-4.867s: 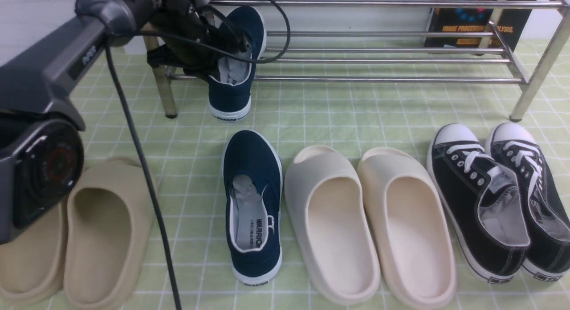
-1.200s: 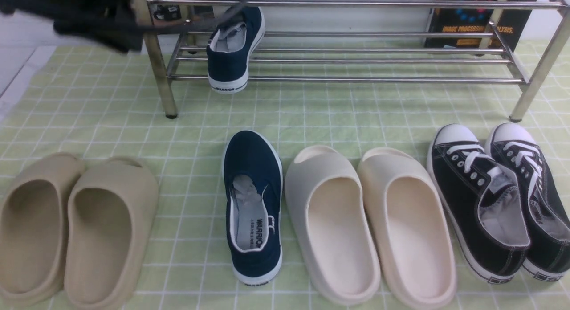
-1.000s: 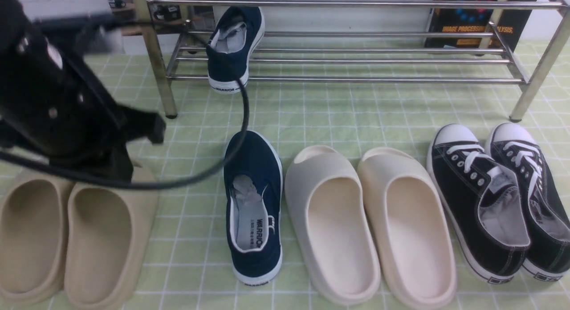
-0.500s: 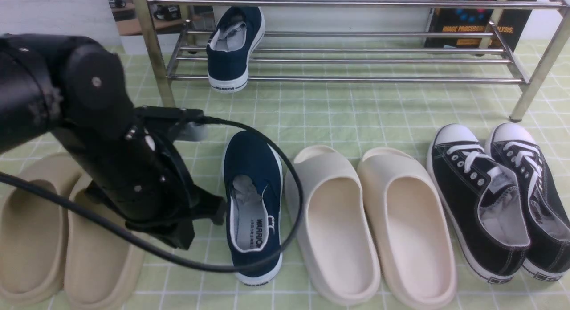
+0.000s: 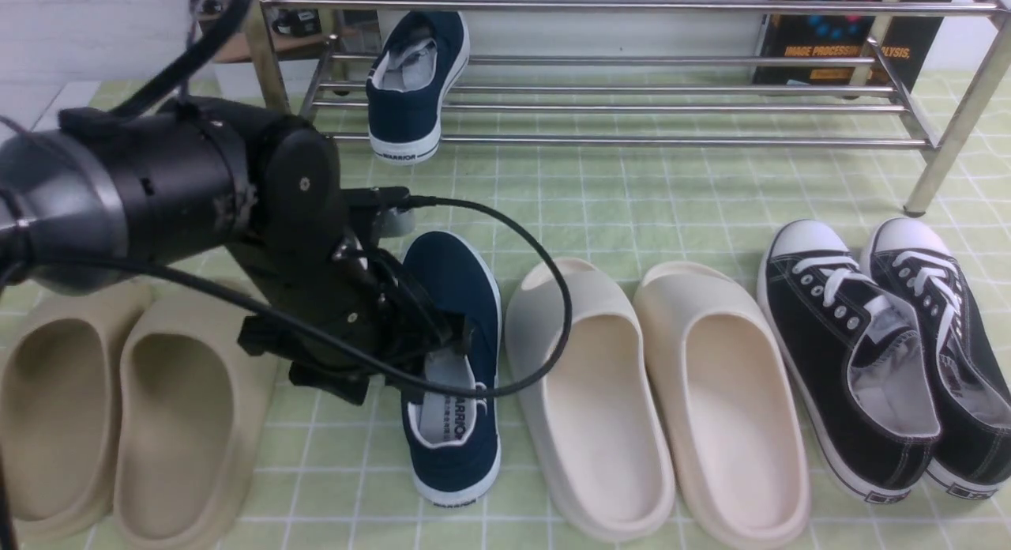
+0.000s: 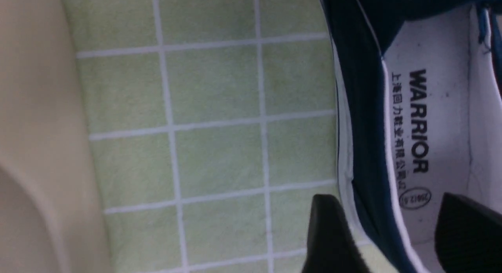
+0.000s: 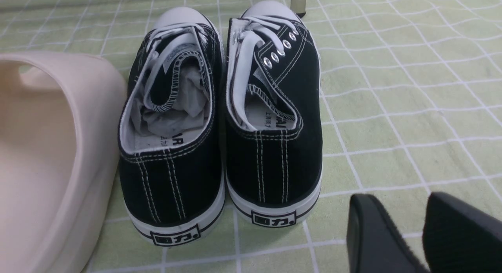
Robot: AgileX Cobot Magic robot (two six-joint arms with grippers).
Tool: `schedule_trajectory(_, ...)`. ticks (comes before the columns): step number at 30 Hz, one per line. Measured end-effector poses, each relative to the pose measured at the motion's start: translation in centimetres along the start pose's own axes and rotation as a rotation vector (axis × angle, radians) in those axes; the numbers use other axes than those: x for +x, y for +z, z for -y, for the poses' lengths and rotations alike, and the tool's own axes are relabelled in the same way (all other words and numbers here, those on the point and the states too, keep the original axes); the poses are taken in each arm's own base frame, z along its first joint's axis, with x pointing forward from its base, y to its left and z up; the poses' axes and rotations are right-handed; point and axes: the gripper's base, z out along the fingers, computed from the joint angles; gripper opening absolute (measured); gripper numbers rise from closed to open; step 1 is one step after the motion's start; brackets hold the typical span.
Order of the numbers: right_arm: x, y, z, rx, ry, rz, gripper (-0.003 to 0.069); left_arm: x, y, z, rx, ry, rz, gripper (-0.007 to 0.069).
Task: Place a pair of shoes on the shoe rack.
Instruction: Use the left arm to grab the shoe closest to it, then use the left arm to put a shoe into the shoe rack
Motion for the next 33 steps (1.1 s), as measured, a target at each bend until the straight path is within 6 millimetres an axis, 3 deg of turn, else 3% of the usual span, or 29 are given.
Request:
schedule_trajectory(2, 0.0, 0.0, 0.0, 0.000, 0.000, 0.000, 0.0239, -0.4, 1.8, 0.2, 0.014, -0.025, -0.012, 0.0464)
schedule_trajectory(5, 0.0, 0.0, 0.0, 0.000, 0.000, 0.000, 0.0239, -0.5, 3.4, 0.3, 0.019, -0.049, -0.044, 0.0474)
schedule_trajectory(9, 0.0, 0.0, 0.0, 0.000, 0.000, 0.000, 0.0239, -0.4, 5.2, 0.2, 0.012, -0.069, -0.087, 0.0401)
schedule_trajectory(12, 0.0, 0.0, 0.0, 0.000, 0.000, 0.000, 0.0239, -0.5, 5.0, 0.2, 0.016, -0.069, -0.080, 0.0217)
schedule_trajectory(14, 0.0, 0.0, 0.0, 0.000, 0.000, 0.000, 0.0239, -0.5, 4.3, 0.2, 0.016, -0.059, -0.063, 0.0076)
schedule_trajectory(16, 0.0, 0.0, 0.0, 0.000, 0.000, 0.000, 0.0239, -0.5, 3.2, 0.2, 0.018, -0.047, -0.039, -0.0009)
schedule_trajectory(20, 0.0, 0.0, 0.0, 0.000, 0.000, 0.000, 0.0239, -0.2, 0.5, 0.3, 0.039, -0.035, 0.008, -0.0011)
schedule_trajectory(21, 0.0, 0.0, 0.0, 0.000, 0.000, 0.000, 0.0239, -0.2, -1.3, 0.5, 0.065, -0.031, 0.067, -0.0011)
schedule_trajectory(24, 0.0, 0.0, 0.0, 0.000, 0.000, 0.000, 0.0239, -0.4, -3.9, 0.8, 0.111, -0.027, 0.170, -0.0011)
schedule_trajectory(28, 0.0, 0.0, 0.0, 0.000, 0.000, 0.000, 0.0239, -1.5, -5.6, 1.5, 0.128, -0.013, 0.199, -0.0011)
schedule_trajectory(33, 0.0, 0.0, 0.0, 0.000, 0.000, 0.000, 0.0239, -4.9, -5.2, 2.1, 0.115, -0.011, 0.168, -0.0011)
